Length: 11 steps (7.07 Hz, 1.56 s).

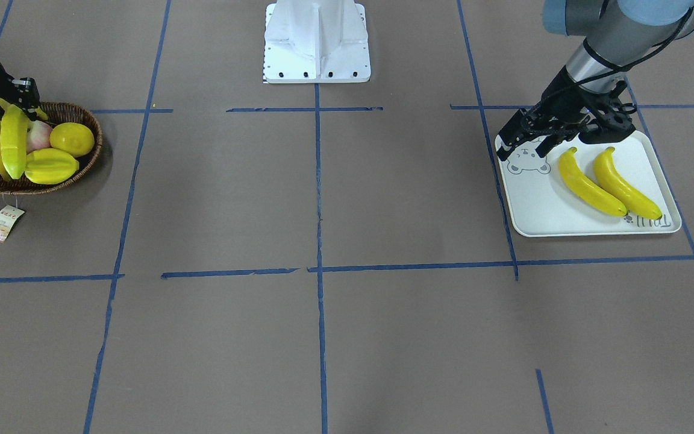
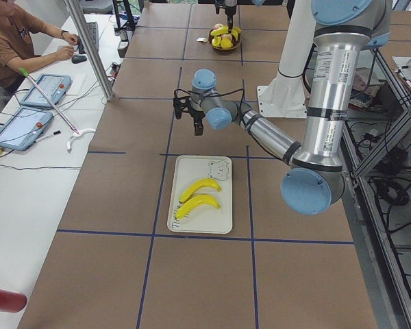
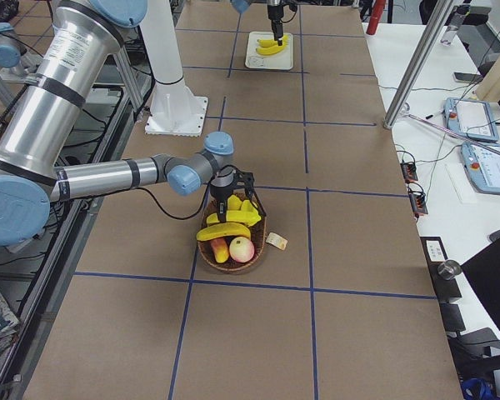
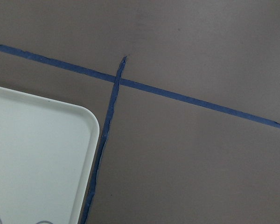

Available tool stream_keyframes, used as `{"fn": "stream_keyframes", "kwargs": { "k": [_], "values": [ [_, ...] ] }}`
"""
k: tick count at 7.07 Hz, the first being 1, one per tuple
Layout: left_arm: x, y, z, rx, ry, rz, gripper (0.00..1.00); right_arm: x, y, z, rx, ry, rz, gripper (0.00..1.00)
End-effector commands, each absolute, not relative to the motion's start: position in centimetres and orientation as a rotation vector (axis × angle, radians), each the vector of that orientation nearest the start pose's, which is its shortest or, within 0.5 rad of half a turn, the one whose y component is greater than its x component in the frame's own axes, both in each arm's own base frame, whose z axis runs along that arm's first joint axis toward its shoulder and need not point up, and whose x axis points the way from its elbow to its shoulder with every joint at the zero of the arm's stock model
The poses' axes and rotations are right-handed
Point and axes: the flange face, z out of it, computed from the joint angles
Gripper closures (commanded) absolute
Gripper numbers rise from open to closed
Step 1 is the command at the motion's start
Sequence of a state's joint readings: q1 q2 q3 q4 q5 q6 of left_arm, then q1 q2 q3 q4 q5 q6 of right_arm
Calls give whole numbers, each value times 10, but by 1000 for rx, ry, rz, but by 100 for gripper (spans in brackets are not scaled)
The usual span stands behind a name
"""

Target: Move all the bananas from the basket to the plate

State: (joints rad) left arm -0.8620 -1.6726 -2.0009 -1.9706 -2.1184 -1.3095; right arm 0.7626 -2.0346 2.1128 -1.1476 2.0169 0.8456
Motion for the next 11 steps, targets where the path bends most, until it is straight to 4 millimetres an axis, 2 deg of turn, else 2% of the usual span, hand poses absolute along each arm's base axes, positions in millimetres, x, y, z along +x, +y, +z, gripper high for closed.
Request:
{"fn": "stream_keyframes", "kwargs": {
  "k": [1,2,3,4,5,6,7,8,9,10,11],
  "values": [
    [272,-440,356,50,1042,-295,0,-176,-294,544,9,-653,-72,70],
    [273,-441,356,49,1040,-295,0,-174,-295,540,17,-661,-70,87],
    [274,-442,357,47,1038,-296,0,-166,-288,524,26,-679,-72,96],
    [274,-443,358,46,1037,-297,0,-152,-279,502,2,-736,-68,98],
    [274,-443,358,47,1037,-296,0,-133,-280,482,-36,-828,-31,99],
    [276,-443,359,45,1036,-295,0,-116,-285,460,-26,-902,-1,99],
    [278,-445,351,53,1046,-291,0,-108,-308,428,7,-1019,9,99],
    [289,-444,340,54,1062,-272,0,-124,-328,402,46,-1070,-27,100],
    [303,-446,323,63,1087,-246,0,-151,-364,377,94,-1111,-60,100],
    [319,-446,290,87,1136,-205,0,-196,-385,347,106,-1149,-115,99],
    [336,-441,256,91,1189,-176,0,-239,-398,310,112,-1181,-103,99]
  ]
}}
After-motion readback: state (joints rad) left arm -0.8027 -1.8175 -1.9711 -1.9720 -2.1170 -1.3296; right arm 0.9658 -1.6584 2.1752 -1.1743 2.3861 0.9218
